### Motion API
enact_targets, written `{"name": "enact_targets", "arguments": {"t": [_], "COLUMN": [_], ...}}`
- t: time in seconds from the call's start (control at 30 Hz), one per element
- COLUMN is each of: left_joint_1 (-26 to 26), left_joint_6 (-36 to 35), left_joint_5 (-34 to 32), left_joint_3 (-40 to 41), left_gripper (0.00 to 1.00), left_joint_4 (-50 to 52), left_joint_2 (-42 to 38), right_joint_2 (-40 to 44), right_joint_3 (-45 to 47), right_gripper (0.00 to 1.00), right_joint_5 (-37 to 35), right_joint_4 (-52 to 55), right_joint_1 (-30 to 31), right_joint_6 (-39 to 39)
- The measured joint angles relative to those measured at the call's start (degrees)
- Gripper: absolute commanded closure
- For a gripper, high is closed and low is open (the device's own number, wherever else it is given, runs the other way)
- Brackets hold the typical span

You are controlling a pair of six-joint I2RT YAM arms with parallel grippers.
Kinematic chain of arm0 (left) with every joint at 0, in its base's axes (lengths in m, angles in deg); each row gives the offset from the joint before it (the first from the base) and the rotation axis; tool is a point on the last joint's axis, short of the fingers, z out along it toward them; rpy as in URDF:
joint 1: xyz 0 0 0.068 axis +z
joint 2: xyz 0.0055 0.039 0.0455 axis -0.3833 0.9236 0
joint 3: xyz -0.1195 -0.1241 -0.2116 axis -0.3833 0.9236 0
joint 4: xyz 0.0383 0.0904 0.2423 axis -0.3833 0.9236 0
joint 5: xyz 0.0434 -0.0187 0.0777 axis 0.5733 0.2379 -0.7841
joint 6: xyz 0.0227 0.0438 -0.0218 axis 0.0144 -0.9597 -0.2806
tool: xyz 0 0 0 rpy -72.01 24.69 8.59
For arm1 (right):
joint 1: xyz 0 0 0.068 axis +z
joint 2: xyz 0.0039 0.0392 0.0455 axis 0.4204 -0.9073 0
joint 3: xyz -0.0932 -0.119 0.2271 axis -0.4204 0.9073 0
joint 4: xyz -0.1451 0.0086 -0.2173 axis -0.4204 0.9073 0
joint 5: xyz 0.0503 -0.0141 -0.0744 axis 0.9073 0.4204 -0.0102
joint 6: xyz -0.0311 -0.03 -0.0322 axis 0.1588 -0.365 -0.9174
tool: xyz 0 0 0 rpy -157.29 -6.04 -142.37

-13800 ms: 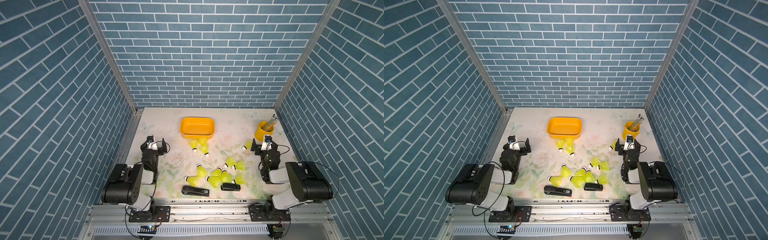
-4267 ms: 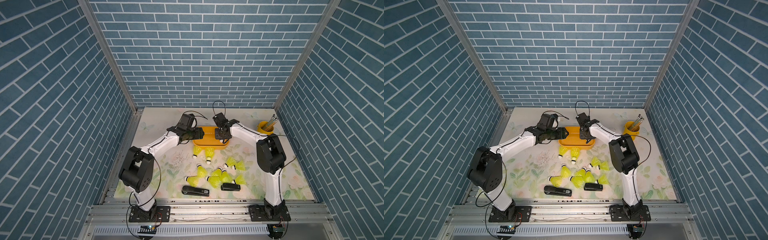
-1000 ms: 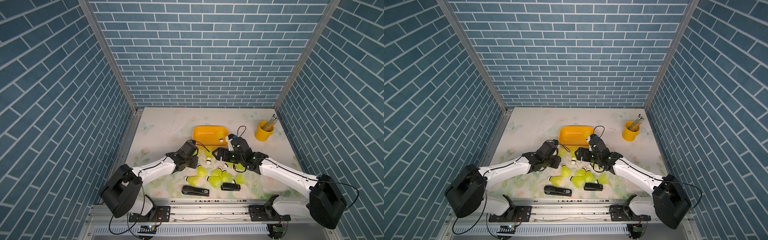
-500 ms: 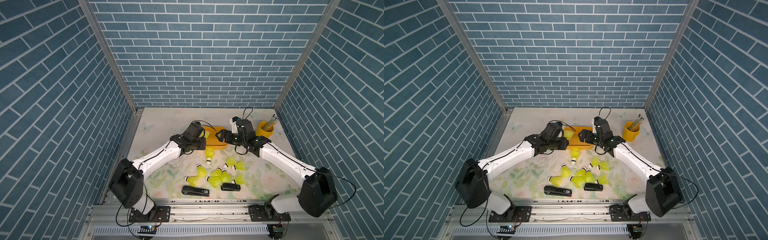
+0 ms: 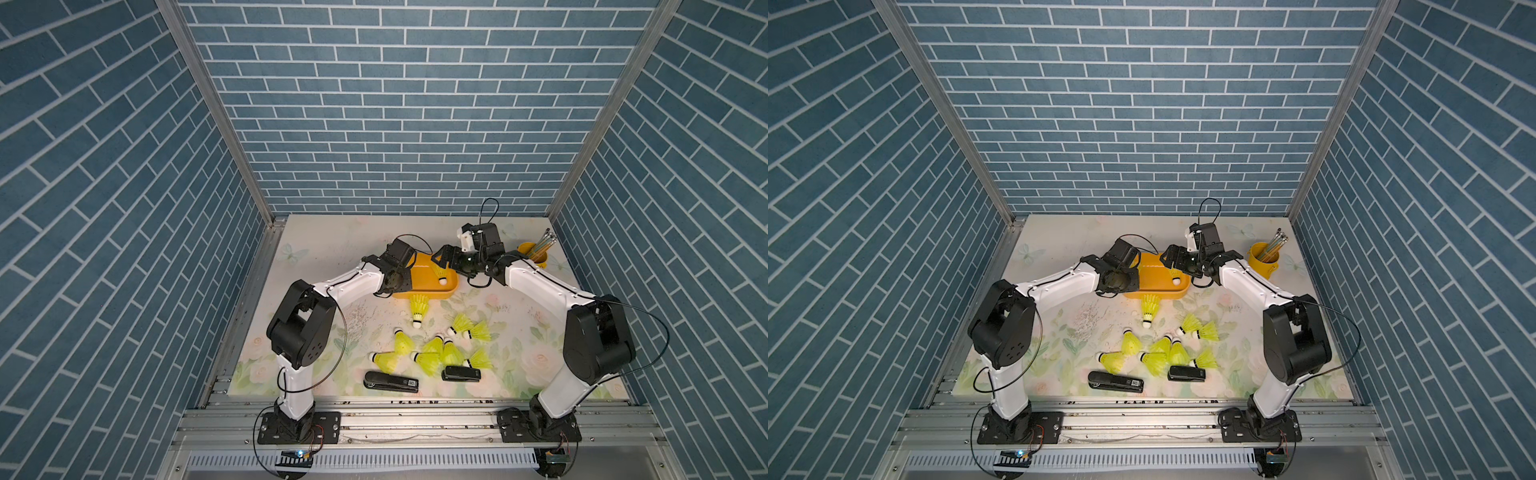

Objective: Put the shuttlecocks into the storage box
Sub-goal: Place the shuttlecock in the storage box.

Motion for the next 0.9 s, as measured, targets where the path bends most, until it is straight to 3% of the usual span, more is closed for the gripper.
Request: {"name": "enact_targets", "arguments": {"t": [0.9], "left_joint_1": [-0.52], "left_joint_6": [4.31], "left_joint_5": [-6.45], "left_joint_3": [-13.49], "left_gripper": [0.88], "left_joint_4": [6.84], "left_joint_2": [13.14], "right_joint_2": [-6.69], "right_joint_3": [-3.26], "right_gripper": [0.13], "right_joint_5": [0.22], "right_joint_4": [0.13], "right_joint_1": [-0.46], "right_joint_6": [0.31]}}
